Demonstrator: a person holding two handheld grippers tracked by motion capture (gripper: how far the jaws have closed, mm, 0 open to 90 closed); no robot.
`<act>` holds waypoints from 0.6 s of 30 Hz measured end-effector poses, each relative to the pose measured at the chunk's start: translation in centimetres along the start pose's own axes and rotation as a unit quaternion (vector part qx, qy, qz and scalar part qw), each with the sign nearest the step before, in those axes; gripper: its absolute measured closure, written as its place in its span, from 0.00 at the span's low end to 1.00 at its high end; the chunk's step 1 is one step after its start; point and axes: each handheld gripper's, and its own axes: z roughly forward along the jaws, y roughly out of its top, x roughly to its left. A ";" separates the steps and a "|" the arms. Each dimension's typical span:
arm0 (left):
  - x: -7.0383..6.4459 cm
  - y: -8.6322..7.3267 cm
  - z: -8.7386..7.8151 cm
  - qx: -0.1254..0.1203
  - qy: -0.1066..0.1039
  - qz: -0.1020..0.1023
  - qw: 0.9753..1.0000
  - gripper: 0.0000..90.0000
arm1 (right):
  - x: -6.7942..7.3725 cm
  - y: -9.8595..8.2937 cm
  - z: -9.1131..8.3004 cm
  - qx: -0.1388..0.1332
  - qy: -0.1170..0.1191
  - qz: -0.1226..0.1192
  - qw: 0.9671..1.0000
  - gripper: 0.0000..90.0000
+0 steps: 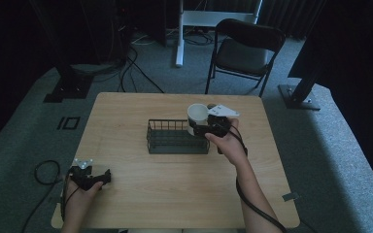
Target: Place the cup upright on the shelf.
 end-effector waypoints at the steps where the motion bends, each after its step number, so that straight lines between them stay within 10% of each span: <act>1: 0.0 0.0 0.0 0.000 0.000 0.000 1.000 0.01 | 0.1 -0.1 0.2 0.001 0.000 0.000 1.000 0.23; 18: 0.0 0.0 0.0 0.000 0.000 0.000 1.000 0.01 | 0.8 -2.0 2.7 0.020 0.000 0.002 1.000 0.23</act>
